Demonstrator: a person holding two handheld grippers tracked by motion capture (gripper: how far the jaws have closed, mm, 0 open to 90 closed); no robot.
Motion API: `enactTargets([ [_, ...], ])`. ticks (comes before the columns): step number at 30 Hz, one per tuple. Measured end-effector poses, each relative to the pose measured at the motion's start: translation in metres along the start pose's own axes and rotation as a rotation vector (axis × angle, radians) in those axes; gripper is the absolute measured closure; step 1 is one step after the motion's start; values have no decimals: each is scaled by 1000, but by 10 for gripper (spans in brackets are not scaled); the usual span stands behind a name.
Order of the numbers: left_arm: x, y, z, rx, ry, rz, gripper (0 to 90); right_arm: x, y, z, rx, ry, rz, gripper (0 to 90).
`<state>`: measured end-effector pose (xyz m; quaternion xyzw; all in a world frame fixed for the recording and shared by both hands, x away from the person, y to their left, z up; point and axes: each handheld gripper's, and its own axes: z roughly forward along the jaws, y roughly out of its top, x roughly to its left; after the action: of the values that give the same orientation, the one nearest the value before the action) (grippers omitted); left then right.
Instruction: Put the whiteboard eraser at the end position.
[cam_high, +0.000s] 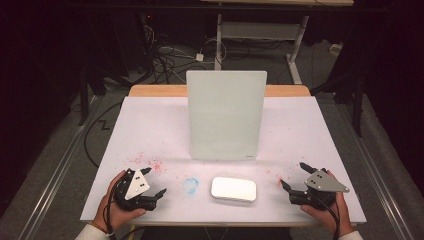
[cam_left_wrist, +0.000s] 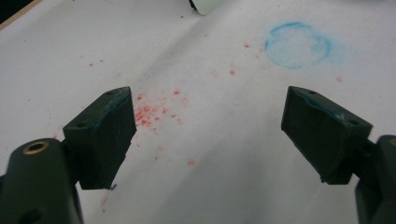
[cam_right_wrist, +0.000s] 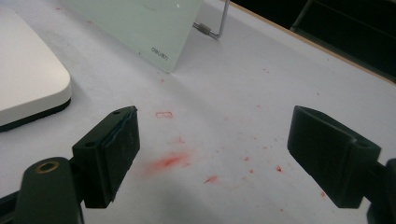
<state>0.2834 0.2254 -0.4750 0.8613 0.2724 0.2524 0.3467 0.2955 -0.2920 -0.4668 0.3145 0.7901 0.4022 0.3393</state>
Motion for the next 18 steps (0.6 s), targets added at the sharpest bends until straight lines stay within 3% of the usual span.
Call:
enactTargets([
  [5, 1, -2, -3, -5, 11, -15, 169, 2, 5, -2, -21, -4, -1, 175],
  [18, 2, 1, 3, 3, 18, -8, 167, 2, 7, -4, -36, -5, -10, 175],
])
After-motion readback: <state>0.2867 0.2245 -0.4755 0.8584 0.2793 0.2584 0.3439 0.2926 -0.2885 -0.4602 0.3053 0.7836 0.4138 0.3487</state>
